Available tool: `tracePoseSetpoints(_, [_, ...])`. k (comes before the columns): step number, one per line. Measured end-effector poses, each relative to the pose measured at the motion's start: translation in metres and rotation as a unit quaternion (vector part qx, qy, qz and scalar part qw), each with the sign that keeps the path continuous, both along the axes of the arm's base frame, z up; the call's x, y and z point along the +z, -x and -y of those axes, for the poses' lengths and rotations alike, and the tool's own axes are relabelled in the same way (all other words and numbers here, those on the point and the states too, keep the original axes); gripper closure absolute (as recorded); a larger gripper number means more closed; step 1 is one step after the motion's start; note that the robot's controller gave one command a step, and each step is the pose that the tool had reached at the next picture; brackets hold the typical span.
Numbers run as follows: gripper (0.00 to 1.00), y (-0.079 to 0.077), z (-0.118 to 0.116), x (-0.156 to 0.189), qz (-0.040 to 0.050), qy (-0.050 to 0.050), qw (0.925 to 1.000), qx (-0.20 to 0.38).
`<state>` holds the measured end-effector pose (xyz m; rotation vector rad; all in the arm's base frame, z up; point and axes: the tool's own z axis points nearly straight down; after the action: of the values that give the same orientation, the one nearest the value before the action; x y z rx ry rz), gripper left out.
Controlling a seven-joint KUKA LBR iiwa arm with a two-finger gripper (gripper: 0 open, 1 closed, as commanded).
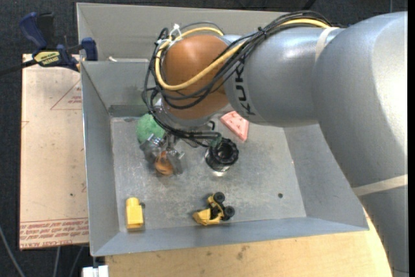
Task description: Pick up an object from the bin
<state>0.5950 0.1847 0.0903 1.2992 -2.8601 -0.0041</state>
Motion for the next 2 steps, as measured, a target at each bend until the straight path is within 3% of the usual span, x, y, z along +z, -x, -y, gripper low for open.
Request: tracePoseSetpoints(2, [1.00,-0.0014,-0.0006,0.0158,0.0030,-0.001,1.0000,-0.001])
